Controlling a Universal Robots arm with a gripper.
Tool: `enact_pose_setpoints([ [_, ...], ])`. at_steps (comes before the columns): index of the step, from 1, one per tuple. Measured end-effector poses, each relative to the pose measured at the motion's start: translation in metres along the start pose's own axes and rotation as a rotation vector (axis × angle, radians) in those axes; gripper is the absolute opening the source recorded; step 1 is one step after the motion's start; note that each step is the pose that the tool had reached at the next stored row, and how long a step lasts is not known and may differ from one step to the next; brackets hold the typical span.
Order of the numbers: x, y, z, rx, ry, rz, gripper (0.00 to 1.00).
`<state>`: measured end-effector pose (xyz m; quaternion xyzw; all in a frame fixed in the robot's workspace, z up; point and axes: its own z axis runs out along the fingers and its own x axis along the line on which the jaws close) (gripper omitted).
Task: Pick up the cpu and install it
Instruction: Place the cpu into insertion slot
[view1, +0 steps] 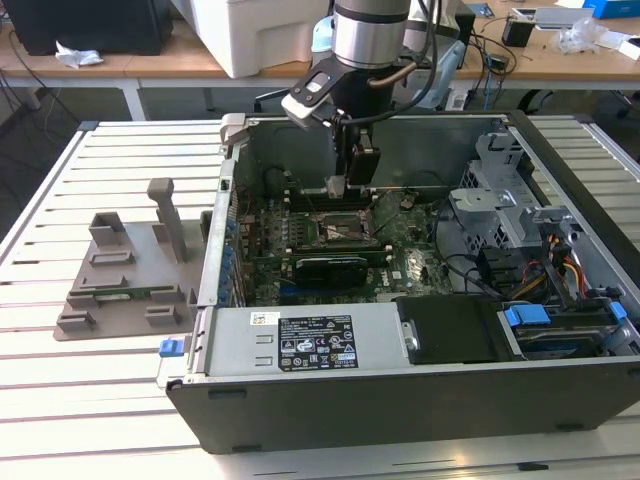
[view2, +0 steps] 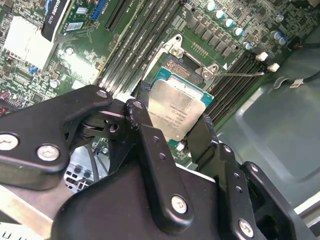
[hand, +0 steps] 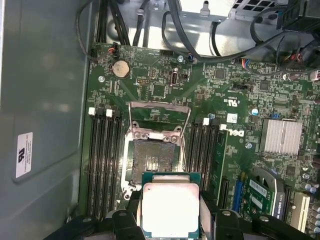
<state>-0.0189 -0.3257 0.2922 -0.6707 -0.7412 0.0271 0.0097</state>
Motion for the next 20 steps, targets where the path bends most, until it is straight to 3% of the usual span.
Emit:
enact_pose_setpoints([
  [3, 0.0001, 0.0002, 0.0041, 0.0002, 0.0001, 0.000, 0.55],
  [11, 0.0009, 0.0048, 0.0252, 0.0026, 0.0003, 0.001, 0.55],
  [15, 0.0016, 0.0061, 0.0386, 0.0039, 0.0032, 0.051, 0.55],
  [20, 0.0035, 0.0070, 0.0490, 0.0040, 0.0032, 0.052, 0.55],
])
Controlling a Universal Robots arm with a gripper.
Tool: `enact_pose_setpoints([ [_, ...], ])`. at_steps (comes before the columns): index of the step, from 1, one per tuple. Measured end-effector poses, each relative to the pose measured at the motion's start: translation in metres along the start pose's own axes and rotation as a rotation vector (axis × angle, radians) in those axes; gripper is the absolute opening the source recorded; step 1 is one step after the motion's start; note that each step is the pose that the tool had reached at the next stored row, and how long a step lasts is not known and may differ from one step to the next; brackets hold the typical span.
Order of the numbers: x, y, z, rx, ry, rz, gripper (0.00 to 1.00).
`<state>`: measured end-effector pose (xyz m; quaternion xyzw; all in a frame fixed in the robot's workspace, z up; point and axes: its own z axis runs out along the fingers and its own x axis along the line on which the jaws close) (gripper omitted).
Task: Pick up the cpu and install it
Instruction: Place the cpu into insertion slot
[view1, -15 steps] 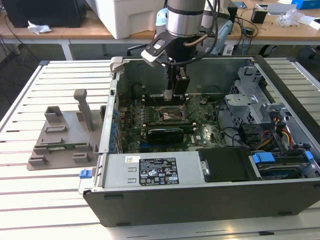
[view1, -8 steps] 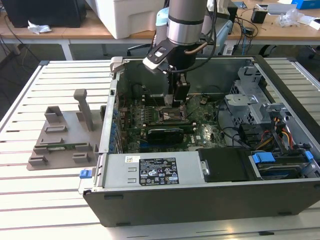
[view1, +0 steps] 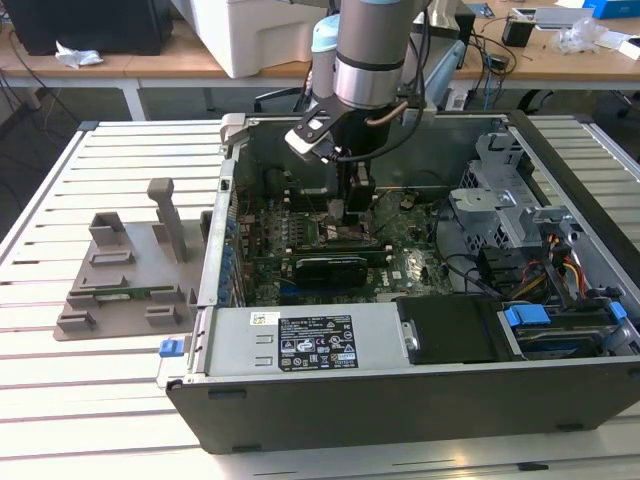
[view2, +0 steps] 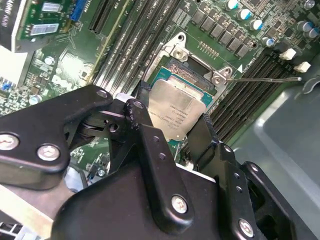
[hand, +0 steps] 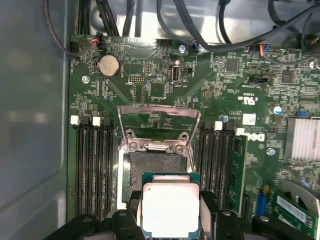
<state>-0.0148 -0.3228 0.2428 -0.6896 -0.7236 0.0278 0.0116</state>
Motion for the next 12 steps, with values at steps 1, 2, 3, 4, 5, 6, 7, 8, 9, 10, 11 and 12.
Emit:
enact_pose_setpoints([
  [1, 0.0010, 0.0001, 0.0018, 0.0000, 0.0000, 0.000, 0.55],
  [2, 0.0024, 0.0003, 0.0040, 0.0000, 0.0000, 0.000, 0.55],
  [3, 0.0035, 0.0005, 0.0056, 0.0002, -0.0003, 0.000, 0.55],
  [4, 0.0050, 0.0007, 0.0076, 0.0003, -0.0003, 0.000, 0.55],
  [5, 0.0064, 0.0008, 0.0097, 0.0002, -0.0001, 0.000, 0.55],
  [6, 0.0080, 0.0011, 0.0133, 0.0004, 0.0000, 0.000, 0.55],
  [7, 0.0083, 0.0013, 0.0152, 0.0005, 0.0000, 0.001, 0.55],
  [8, 0.0083, 0.0014, 0.0170, 0.0006, 0.0001, 0.001, 0.55],
  [9, 0.0084, 0.0016, 0.0217, 0.0007, 0.0001, 0.004, 0.55],
  [10, 0.0085, 0.0017, 0.0240, 0.0006, 0.0002, 0.005, 0.55],
  [11, 0.0085, 0.0018, 0.0257, 0.0007, 0.0004, 0.007, 0.55],
  [12, 0.0086, 0.0020, 0.0296, 0.0008, 0.0007, 0.013, 0.55],
])
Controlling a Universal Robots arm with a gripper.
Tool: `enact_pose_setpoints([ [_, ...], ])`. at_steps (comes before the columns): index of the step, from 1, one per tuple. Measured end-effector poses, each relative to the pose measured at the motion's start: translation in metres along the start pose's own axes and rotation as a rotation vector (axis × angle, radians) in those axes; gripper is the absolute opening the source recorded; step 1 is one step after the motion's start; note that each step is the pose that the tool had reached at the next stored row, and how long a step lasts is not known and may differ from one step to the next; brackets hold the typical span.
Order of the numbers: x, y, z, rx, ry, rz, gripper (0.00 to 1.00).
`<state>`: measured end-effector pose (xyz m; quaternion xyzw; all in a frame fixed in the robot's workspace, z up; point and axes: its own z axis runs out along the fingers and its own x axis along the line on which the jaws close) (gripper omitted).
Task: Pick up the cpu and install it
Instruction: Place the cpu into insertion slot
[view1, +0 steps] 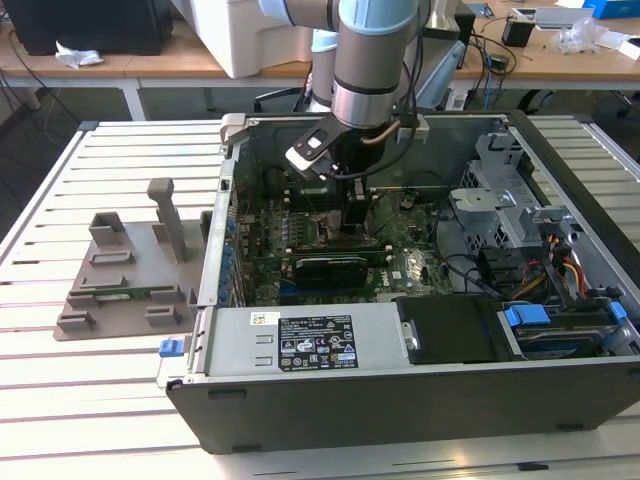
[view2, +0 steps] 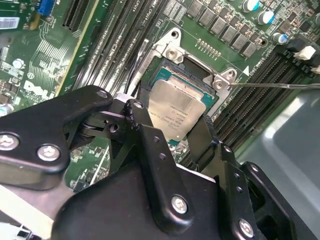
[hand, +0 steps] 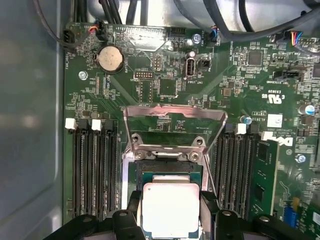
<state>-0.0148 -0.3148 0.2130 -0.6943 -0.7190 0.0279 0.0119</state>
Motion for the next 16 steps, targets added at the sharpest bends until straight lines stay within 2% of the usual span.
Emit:
enact_pose_setpoints([
  [6, 0.0002, 0.0006, 0.0079, 0.0004, 0.0006, 0.013, 0.55],
  [16, 0.0033, 0.0011, 0.0133, 0.0004, -0.0008, 0.013, 0.55],
])
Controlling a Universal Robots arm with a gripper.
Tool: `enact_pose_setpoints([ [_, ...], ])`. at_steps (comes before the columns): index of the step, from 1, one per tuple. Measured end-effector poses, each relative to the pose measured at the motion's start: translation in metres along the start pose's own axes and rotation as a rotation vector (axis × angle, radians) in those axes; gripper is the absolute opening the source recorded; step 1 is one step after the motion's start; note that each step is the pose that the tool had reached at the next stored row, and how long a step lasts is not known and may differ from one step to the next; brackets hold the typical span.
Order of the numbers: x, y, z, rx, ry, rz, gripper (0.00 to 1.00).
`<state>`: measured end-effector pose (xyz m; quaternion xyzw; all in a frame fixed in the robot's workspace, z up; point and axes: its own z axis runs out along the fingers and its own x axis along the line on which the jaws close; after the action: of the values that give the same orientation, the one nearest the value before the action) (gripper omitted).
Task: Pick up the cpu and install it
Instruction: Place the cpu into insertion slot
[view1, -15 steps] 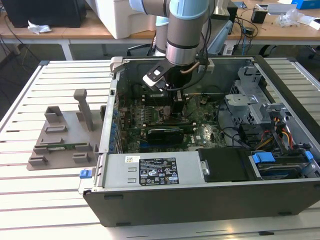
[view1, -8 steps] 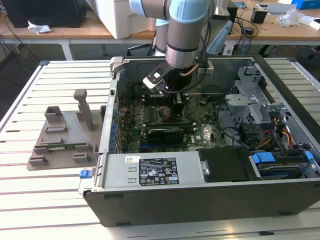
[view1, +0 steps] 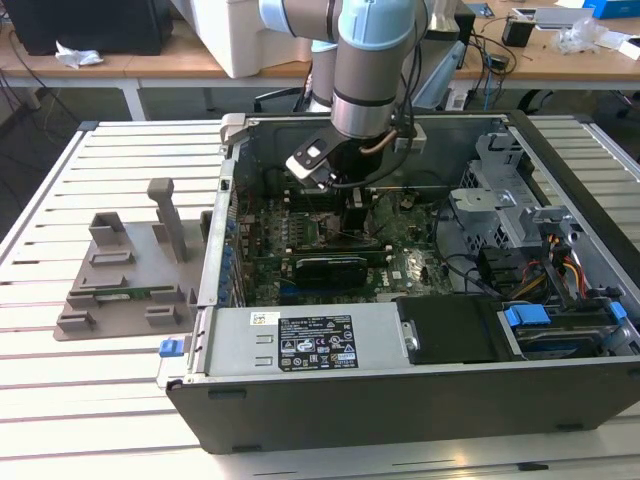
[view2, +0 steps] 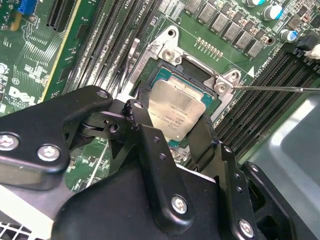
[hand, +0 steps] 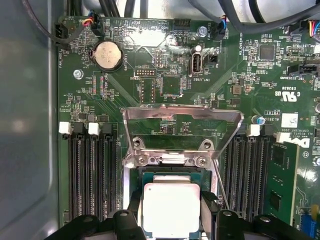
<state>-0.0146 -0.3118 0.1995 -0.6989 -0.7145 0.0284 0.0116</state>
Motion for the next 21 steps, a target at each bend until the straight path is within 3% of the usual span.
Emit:
enact_pose_setpoints([
  [9, 0.0001, 0.0016, 0.0021, -0.0005, 0.0001, 0.000, 0.55],
  [11, 0.0001, 0.0016, 0.0022, -0.0002, 0.0001, 0.000, 0.62],
  [13, 0.0001, 0.0015, 0.0020, 0.0000, -0.0003, 0.000, 0.62],
  [16, 0.0005, 0.0006, -0.0137, 0.0000, -0.0002, 0.000, 0.62],
  [17, 0.0015, 0.0006, -0.0157, 0.0000, 0.0000, 0.000, 0.62],
  [18, 0.0015, 0.0006, -0.0159, -0.0002, 0.0001, 0.000, 0.60],
  [20, 0.0002, 0.0005, -0.0158, -0.0001, -0.0002, 0.000, 0.47],
  [21, -0.0005, 0.0004, -0.0157, -0.0001, -0.0002, 0.000, 0.35],
])
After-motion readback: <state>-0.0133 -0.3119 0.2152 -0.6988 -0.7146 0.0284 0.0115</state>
